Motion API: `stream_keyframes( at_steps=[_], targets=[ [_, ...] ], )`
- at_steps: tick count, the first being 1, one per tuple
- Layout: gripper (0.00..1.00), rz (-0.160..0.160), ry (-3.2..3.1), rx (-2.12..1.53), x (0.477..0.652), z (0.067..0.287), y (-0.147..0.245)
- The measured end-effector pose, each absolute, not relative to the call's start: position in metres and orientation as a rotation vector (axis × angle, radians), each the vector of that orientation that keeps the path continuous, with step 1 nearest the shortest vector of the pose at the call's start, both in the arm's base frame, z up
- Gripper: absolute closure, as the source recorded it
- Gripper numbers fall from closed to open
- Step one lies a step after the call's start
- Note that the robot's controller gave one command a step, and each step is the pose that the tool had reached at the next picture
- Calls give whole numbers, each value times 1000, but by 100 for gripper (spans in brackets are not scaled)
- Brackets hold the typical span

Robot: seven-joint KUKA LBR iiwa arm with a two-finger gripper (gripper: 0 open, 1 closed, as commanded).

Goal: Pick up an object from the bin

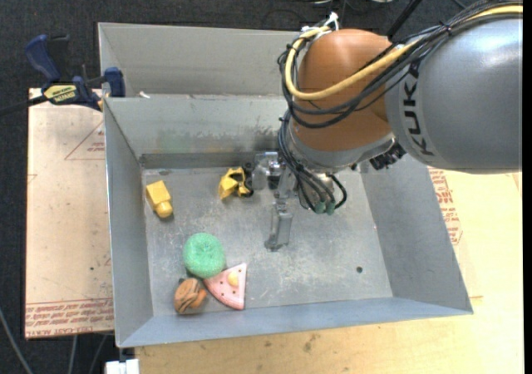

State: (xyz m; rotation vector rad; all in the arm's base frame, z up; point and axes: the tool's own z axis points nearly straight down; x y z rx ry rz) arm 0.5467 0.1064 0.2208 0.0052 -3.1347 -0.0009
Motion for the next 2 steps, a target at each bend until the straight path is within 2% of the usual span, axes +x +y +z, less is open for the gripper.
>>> stream_keyframes(
  at_steps=[1, 2],
  targets=[
    [0, -2, -3143, 0, 548, 225, 106],
    [0, -1, -3132, 337, 534, 178, 127]
  ],
)
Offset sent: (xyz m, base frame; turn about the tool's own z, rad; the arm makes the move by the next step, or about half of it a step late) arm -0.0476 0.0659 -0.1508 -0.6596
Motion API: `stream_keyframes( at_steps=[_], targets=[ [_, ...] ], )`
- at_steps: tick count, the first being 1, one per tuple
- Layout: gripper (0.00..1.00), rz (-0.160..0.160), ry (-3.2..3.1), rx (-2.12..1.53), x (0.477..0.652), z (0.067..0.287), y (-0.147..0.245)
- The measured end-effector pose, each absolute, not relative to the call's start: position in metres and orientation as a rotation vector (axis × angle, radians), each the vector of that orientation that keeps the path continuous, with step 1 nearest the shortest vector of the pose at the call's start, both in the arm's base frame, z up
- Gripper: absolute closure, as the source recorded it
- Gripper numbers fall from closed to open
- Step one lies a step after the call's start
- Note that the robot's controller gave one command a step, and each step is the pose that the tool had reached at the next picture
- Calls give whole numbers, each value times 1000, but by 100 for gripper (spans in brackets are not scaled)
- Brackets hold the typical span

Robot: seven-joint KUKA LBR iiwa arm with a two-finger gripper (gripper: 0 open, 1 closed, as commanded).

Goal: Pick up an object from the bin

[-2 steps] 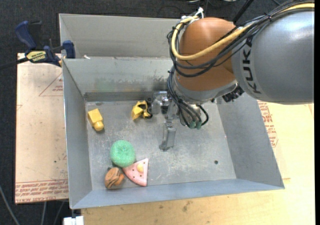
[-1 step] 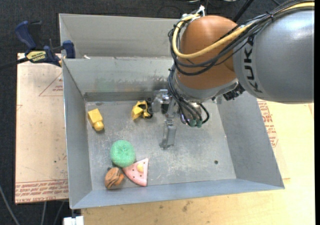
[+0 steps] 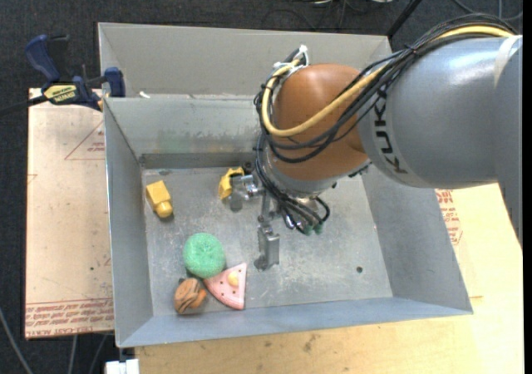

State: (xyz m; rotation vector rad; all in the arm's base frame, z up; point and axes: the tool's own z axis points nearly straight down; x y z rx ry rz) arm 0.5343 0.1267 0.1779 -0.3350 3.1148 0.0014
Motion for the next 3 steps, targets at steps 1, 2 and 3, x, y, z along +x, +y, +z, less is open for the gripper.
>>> stream_keyframes(
  at_steps=[1, 2, 3],
  targets=[
    [0, 2, 3111, -446, 506, 158, 183],
    [0, 2, 3041, -786, 486, 142, 185],
    [0, 6, 2960, -1029, 499, 68, 185]
  ],
)
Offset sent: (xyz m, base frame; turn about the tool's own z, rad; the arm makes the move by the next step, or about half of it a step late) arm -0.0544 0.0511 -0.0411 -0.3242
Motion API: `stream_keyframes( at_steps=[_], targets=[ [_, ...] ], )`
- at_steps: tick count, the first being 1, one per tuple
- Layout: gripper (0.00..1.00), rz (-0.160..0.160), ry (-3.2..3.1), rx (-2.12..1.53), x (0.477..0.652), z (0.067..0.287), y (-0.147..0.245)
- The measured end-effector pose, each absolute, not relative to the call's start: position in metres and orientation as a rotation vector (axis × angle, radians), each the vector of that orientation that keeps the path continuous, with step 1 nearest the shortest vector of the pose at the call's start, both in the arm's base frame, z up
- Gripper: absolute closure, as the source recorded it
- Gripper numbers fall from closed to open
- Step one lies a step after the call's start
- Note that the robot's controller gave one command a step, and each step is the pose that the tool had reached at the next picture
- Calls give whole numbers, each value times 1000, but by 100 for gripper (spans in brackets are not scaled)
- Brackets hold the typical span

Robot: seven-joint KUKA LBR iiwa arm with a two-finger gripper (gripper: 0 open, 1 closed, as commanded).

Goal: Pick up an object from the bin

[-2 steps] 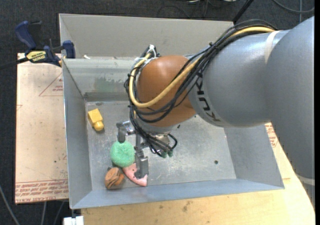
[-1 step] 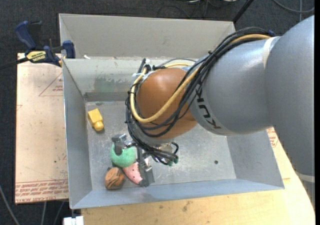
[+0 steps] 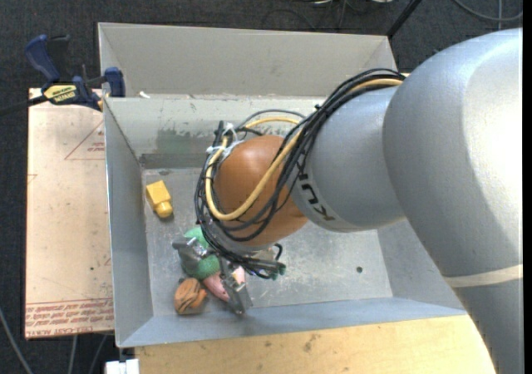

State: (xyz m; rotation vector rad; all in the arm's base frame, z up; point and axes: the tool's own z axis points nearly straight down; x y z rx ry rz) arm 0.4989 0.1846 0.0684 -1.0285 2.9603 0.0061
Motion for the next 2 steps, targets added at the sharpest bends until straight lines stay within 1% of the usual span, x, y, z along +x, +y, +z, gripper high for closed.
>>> stream_keyframes(
  at_steps=[1, 2],
  targets=[
    [100, 4, 2731, -1549, 482, 70, 215],
    [100, 4, 2731, -1549, 482, 70, 215]
  ],
)
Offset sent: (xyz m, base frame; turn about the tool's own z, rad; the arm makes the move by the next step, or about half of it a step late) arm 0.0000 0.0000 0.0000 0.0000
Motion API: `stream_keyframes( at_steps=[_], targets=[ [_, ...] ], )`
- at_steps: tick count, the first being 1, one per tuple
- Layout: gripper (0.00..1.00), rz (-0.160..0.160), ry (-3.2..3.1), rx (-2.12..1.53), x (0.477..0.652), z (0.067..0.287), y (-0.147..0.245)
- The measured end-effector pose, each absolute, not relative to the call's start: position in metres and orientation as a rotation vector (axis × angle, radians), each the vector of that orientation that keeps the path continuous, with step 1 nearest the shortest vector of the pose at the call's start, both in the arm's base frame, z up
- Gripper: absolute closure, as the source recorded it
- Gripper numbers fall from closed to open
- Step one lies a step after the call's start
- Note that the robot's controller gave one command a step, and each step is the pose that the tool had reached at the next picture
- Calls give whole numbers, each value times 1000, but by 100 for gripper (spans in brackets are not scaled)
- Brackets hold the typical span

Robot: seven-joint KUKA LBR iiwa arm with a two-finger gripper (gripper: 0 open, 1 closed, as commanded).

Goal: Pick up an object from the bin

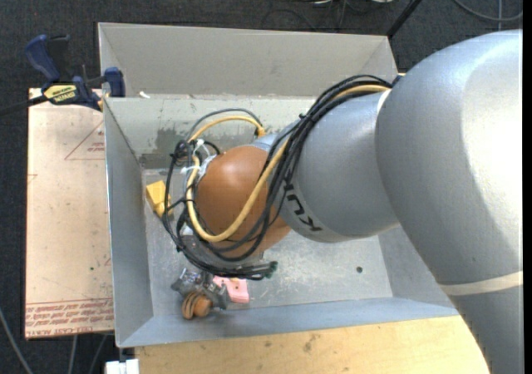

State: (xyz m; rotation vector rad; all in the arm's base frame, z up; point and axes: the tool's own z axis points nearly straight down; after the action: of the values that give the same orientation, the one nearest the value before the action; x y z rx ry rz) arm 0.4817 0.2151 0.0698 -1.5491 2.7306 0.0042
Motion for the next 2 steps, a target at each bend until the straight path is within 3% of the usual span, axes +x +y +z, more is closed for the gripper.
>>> stream_keyframes(
  at_steps=[1, 2],
  targets=[
    [100, 5, 2735, -1552, 480, 74, 215],
    [100, 5, 2740, -1555, 478, 96, 214]
  ],
)
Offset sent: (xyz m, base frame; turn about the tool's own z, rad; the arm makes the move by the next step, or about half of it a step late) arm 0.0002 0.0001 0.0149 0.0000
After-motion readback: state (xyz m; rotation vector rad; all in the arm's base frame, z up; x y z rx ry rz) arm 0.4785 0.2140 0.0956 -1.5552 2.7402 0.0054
